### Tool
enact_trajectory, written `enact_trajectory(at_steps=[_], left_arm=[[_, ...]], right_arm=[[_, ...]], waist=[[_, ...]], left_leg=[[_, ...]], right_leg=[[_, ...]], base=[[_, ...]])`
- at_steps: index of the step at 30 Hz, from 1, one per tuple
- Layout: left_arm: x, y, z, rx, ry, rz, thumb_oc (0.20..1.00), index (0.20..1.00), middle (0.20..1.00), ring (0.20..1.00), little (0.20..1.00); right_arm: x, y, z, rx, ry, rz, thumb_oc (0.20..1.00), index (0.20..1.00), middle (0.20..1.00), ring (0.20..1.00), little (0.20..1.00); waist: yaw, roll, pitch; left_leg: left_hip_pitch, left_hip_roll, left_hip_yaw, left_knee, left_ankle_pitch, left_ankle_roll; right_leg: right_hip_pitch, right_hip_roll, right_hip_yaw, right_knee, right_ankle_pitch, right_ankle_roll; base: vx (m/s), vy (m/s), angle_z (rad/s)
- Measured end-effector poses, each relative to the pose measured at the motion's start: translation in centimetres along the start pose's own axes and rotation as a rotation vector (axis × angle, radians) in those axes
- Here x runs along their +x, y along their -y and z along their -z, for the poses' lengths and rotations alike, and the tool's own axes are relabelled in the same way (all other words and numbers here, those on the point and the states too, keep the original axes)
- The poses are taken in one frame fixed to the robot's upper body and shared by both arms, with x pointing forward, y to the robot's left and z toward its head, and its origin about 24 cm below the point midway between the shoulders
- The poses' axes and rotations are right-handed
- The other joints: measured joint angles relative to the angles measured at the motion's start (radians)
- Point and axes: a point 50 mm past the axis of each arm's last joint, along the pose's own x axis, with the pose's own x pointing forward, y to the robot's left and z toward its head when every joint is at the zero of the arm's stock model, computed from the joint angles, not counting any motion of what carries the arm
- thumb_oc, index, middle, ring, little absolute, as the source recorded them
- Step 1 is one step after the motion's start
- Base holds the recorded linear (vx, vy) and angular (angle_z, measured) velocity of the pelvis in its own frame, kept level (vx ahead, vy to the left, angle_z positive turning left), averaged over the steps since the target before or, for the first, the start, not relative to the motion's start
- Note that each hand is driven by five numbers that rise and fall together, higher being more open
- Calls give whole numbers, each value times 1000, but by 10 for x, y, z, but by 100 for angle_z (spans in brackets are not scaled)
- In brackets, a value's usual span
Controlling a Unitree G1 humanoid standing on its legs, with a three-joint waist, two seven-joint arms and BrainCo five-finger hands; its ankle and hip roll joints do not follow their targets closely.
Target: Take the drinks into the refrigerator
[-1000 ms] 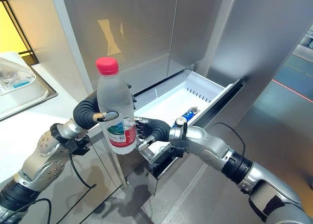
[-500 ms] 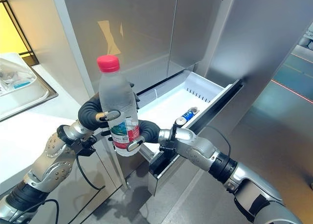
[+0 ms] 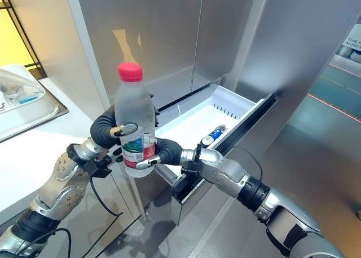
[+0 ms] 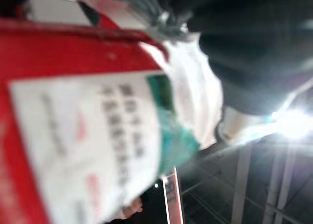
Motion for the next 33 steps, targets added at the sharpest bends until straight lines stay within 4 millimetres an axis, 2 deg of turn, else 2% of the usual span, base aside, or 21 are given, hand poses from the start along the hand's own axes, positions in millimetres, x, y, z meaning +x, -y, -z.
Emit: enact_trajectory(at_steps=[16,17,18,28,33], left_arm=[[0,2,4,-27,14,-29,200,200,200,200,200],[0,2,4,-27,13,-29,818,818,818,818,818],[0,1,5,-28,12,-34,1000,1000,1000,1000,1000],[1,-2,2,-32,49,-83,1000,1000,1000,1000,1000],[0,-6,-1,-19,58,-97,1000,1000,1000,1000,1000]], right_arm=[[6,-5,8,64,40,7,200,200,200,200,200],[6,-5,8,65,41,7,200,200,200,200,200],[6,-6,8,68,42,6,200,200,200,200,200],[7,-15,28,148,28,-2,200,200,200,200,200],[6,-15,29,151,27,2,200,200,200,200,200]], waist=[[-1,4,-25],[-1,4,-25],[-1,5,-26],[-2,7,-38],[-3,9,-36]], left_leg=[[0,0,12,1,1,2],[0,0,12,1,2,2],[0,0,12,1,2,2],[-1,0,12,0,2,2],[-1,0,12,-3,2,3]], right_leg=[[-7,0,12,0,8,-2],[-7,0,12,0,8,-2],[-7,0,12,0,8,-2],[-8,0,12,0,8,-2],[-10,0,12,0,8,-2]], base=[[0,0,-2],[0,0,0],[0,0,0],[0,0,0],[0,0,0]])
